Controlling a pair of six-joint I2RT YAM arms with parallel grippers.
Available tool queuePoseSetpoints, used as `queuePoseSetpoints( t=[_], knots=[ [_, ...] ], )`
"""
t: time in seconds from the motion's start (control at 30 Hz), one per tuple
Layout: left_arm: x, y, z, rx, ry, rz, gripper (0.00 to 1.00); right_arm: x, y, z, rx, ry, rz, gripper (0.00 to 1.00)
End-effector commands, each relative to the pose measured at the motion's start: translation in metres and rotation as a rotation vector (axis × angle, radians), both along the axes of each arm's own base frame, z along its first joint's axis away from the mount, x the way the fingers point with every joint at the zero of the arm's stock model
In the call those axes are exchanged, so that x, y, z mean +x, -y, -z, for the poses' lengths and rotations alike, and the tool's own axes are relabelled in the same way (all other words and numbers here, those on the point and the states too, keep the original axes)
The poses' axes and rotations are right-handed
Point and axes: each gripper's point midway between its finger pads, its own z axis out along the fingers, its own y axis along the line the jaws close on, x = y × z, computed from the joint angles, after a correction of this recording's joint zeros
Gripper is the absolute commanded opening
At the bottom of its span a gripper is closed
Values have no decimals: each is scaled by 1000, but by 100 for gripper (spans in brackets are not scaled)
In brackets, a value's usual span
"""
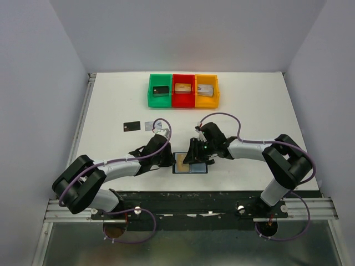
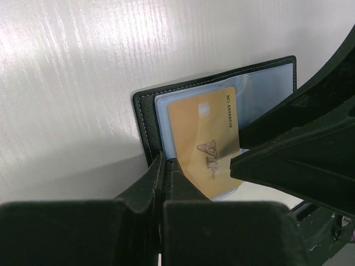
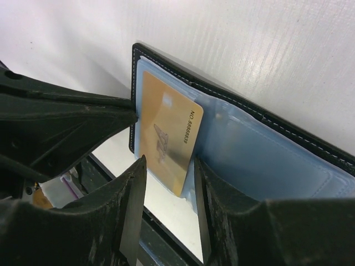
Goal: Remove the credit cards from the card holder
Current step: Remove the credit card from the card holder.
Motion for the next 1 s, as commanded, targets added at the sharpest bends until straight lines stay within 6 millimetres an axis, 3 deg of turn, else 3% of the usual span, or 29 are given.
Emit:
queuePoseSetpoints(
  t=[0.0,0.33,0.97],
  knots=[
    [-4,-6,12,25,-23,-17,0,-3,-5,-5,55,-4,0,48],
    [-8,-14,22,46,-40,-42,0,-3,-18,-27,193,0,8,47],
    [-18,-14,32,20,-71,-33,0,-6,-28,-40,377,11,-12,45]
  ],
)
